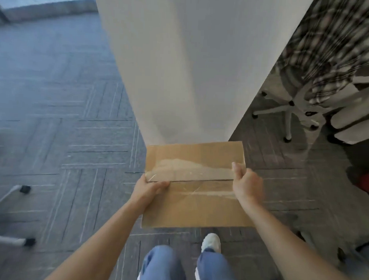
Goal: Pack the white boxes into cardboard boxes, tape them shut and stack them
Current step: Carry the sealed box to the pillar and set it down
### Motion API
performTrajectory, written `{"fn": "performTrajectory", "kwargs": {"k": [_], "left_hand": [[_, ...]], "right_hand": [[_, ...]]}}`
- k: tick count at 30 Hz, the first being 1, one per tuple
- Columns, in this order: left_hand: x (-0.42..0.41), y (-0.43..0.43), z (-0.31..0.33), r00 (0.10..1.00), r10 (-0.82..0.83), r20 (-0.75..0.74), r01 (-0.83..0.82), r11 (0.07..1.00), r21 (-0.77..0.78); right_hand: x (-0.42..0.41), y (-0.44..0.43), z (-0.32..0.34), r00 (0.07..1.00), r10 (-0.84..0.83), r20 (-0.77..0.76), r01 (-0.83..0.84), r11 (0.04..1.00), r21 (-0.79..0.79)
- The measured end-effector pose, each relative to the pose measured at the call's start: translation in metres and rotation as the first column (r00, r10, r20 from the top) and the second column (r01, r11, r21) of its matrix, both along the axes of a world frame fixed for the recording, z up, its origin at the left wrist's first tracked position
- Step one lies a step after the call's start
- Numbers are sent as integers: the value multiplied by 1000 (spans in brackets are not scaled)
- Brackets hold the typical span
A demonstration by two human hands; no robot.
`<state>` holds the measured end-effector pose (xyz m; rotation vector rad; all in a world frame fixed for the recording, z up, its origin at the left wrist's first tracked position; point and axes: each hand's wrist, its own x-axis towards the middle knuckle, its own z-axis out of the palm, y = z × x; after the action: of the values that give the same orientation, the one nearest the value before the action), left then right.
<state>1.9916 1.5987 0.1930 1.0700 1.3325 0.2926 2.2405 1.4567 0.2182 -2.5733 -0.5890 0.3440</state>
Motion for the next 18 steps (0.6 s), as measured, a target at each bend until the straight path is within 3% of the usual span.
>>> {"fn": "performTrajectory", "kwargs": {"k": [10, 18], "left_hand": [[45, 39, -277, 998, 3, -65, -9, 996, -87], [69, 80, -482, 984, -37, -172, 46, 998, 45]], "right_hand": [[56, 49, -283, 998, 22, -52, -26, 997, -77], [69, 85, -494, 995, 25, -101, -33, 996, -85]]}}
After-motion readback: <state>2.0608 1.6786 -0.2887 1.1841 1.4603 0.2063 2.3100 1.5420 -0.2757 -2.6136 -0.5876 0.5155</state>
